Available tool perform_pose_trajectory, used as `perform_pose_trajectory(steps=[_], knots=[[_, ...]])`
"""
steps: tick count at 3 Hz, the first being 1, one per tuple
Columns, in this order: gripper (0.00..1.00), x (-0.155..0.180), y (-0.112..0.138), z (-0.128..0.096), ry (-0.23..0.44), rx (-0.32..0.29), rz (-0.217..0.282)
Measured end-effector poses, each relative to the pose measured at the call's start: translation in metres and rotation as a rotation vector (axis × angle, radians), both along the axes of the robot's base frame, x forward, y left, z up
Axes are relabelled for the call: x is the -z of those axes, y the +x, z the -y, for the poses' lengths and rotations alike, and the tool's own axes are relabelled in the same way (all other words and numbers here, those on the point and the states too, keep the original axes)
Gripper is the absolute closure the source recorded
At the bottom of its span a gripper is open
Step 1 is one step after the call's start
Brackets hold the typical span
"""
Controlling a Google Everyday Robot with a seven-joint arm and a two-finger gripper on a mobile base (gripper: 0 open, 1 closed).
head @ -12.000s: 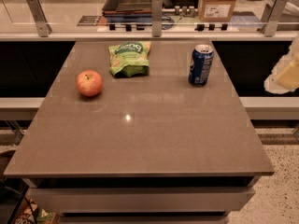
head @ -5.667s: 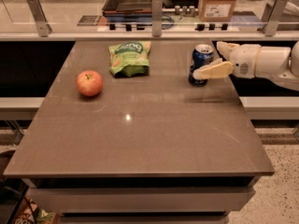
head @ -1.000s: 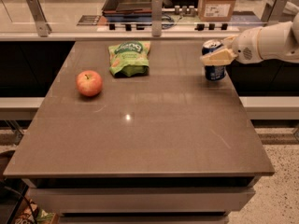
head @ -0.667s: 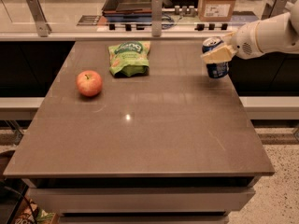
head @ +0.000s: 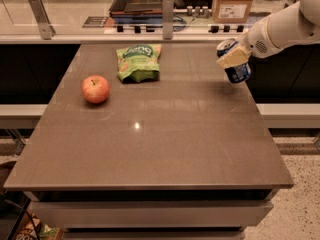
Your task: Knock pepsi can over
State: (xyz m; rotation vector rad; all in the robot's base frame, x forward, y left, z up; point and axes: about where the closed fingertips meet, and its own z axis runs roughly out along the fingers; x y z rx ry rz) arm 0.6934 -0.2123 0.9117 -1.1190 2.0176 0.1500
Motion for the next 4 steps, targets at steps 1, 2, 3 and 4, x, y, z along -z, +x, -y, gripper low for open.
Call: perform_pose_trajectory(steps=[1,2,3,4], knots=[[1.0,0.009,0.002,0.004,-0.09,0.019,-0.03],[1.0,0.021,0.002,0.006,-0.161,0.025,-0.059],[1.0,0.032,0.003,0.001,-0.253,0.01,-0.088],[1.0,0.042,0.003,-0.01,-0.347,-0.025,-0.116]])
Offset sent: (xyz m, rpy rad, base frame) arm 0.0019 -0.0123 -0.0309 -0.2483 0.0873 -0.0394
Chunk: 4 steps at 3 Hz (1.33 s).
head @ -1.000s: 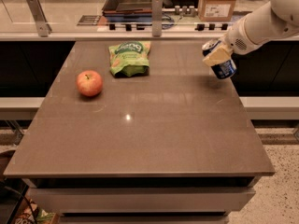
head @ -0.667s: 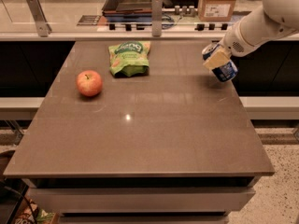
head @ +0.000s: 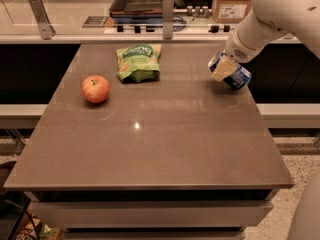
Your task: Knock pepsi can over
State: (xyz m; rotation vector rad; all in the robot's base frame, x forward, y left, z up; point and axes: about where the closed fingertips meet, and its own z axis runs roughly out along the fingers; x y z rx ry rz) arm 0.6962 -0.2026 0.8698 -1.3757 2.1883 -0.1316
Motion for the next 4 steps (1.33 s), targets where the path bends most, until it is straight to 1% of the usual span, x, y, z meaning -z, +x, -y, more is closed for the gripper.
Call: perform_pose_trajectory(steps=[1,2,3,4], knots=[[1.0,0.014,0.001,-0.014,-0.033,-0.046,-0.033],[1.0,0.033,0.002,-0.029,-0.01,-0.085,-0.063],[1.0,0.041,0.004,-0.037,0.023,-0.106,-0.075],[0.82,0.036,0.004,-0.037,0.023,-0.106,-0.075]])
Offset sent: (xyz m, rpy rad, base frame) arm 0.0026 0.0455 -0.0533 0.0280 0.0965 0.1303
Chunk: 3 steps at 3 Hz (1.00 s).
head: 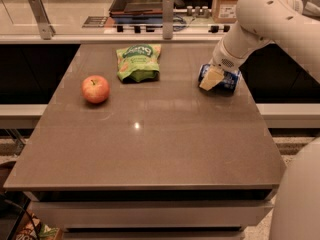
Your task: Knock pepsi can over
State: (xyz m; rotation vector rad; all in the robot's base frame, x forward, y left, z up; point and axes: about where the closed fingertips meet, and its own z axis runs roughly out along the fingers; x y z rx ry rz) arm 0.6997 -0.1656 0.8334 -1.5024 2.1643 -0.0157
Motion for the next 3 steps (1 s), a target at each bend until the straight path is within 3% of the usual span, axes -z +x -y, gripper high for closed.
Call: perform_pose_trajectory(steps=[3], knots=[[0.13,0.0018,0.0,-0.0021,0.0,-0.003,-0.005]])
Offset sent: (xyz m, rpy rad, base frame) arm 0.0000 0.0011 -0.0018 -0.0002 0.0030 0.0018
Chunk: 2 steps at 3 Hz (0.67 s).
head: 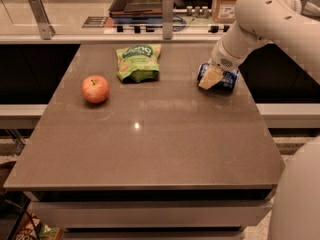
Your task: Knock pepsi can over
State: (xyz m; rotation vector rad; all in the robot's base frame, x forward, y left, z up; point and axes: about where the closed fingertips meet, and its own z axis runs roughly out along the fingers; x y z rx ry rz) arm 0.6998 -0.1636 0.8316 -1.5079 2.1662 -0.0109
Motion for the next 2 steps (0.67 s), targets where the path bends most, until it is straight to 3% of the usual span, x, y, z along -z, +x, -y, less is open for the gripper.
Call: perform_pose_trajectory(steps=[1,2], knots=[[0.0,-0.0007,0.0,-0.0008,0.0,-0.001,-0.002],[0.0,-0.0007,0.0,-0.0008,0.0,-0.001,-0.002]])
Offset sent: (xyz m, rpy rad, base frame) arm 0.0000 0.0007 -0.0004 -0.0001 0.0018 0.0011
